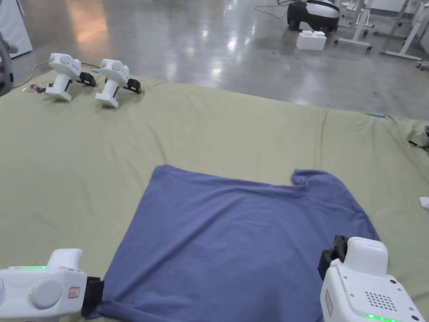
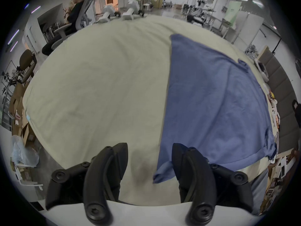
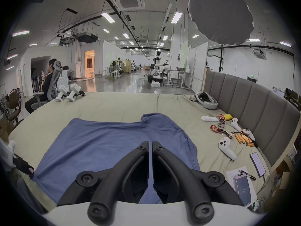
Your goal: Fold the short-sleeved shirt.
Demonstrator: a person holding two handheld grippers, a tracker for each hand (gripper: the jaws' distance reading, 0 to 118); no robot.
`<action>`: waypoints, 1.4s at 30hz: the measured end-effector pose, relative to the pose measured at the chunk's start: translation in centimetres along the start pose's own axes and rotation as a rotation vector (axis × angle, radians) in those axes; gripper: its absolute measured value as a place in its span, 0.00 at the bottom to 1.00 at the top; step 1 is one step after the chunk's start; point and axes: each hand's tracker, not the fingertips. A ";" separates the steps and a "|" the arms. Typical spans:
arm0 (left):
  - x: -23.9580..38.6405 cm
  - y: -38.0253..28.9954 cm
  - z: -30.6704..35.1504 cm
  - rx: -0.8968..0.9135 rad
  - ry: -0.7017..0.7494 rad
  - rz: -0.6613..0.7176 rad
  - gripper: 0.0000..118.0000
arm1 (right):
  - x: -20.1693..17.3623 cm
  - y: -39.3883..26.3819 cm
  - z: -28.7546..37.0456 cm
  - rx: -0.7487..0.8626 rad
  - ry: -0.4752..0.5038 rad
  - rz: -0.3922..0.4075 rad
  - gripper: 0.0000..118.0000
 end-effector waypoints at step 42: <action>3.4 -2.0 1.1 0.083 0.059 -0.177 0.08 | 14.3 -12.1 2.5 -0.714 0.028 0.023 0.58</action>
